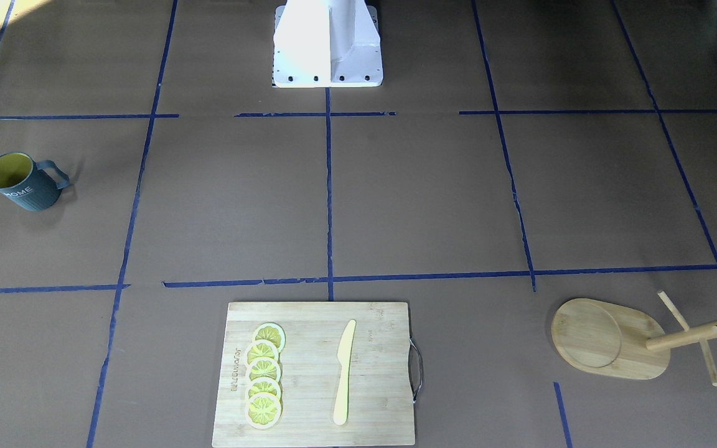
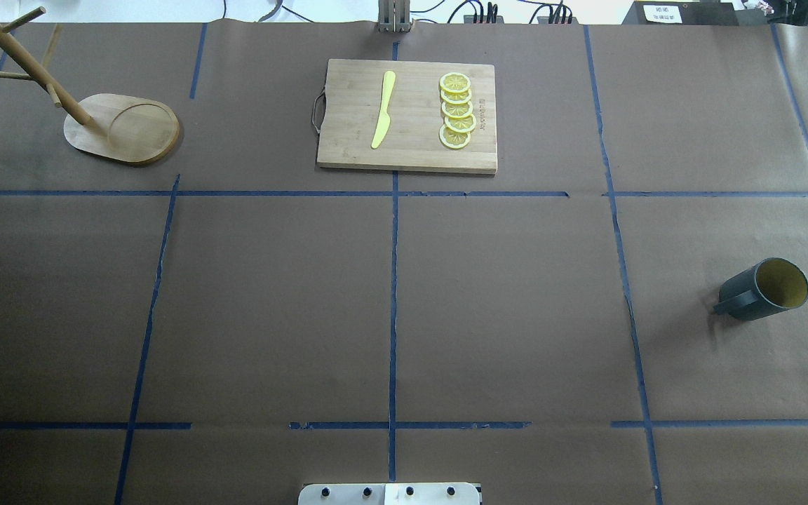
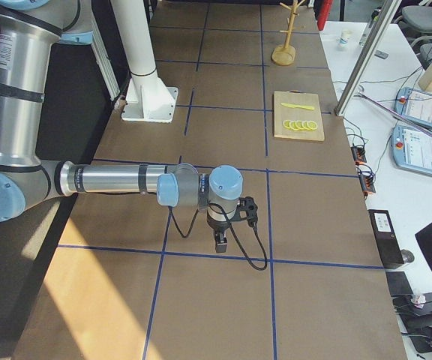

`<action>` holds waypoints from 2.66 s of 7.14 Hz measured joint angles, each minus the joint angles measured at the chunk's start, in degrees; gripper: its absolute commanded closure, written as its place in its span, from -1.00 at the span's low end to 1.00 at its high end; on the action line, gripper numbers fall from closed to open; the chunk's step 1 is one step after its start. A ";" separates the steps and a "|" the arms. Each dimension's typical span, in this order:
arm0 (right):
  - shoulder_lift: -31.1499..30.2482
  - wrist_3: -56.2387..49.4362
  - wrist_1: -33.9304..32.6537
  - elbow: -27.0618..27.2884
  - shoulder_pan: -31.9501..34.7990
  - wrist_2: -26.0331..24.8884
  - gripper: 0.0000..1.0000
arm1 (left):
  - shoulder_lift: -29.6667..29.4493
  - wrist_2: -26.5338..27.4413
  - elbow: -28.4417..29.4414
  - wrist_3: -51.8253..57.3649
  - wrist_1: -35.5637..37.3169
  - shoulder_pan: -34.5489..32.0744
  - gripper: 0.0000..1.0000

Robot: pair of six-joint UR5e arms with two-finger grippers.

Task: Hang cup on storage rack

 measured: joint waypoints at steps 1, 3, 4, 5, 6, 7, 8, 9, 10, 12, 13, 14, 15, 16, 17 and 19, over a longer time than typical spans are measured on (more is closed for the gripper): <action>0.02 0.00 -0.01 0.00 -0.19 -0.02 -1.00 | -0.02 0.02 0.03 0.00 0.00 0.27 -1.00; 0.24 0.48 1.01 0.38 -0.92 -0.06 -1.00 | -0.07 0.06 0.32 0.00 -0.04 1.04 -1.00; 0.60 3.62 3.76 0.76 -2.45 0.08 -1.00 | -0.08 0.05 0.38 0.00 -0.02 1.17 -1.00; 1.03 10.44 8.62 1.13 -5.02 0.25 -1.00 | -0.08 0.05 0.40 0.00 -0.01 1.23 -1.00; 1.08 20.49 15.71 1.33 -8.74 0.17 -1.00 | -0.09 0.05 0.38 0.00 0.00 1.28 -1.00; 0.93 29.95 21.86 1.38 -12.60 -0.47 -1.00 | -0.09 0.05 0.28 0.00 -0.02 1.30 -1.00; 0.80 36.41 25.75 1.39 -15.61 -1.58 -1.00 | -0.09 0.05 0.19 0.00 -0.06 1.31 -1.00; 0.49 40.21 27.74 1.41 -17.90 -2.95 -1.00 | -0.09 0.05 0.13 0.00 -0.06 1.31 -1.00; -0.18 41.92 28.48 1.40 -19.59 -4.11 -1.00 | -0.09 0.05 0.07 0.00 -0.03 1.32 -1.00; -1.54 42.80 28.80 1.06 -22.58 -5.77 -1.00 | -0.08 0.05 0.01 0.00 -0.01 1.32 -1.00; -1.78 42.91 28.83 0.43 -23.94 -6.53 -0.88 | -0.07 0.05 -0.01 0.00 0.00 1.32 -1.00; -1.70 42.98 28.84 -0.23 -24.96 -6.89 -0.13 | -0.06 0.05 -0.01 -0.02 0.00 1.32 -1.00; -1.43 43.23 28.84 -0.80 -25.70 -6.98 0.69 | -0.06 0.05 0.00 -0.04 0.00 1.32 -1.00; -1.18 43.78 28.87 -1.08 -26.04 -6.96 0.83 | -0.06 0.05 0.04 -0.02 0.00 1.32 -1.00; -1.00 44.38 28.88 -1.20 -26.19 -6.93 0.86 | -0.03 0.05 0.06 -0.01 0.00 1.32 -1.00; -0.04 45.17 28.86 -1.29 -26.30 -6.84 0.95 | 0.00 0.05 0.10 0.00 0.00 1.32 -1.00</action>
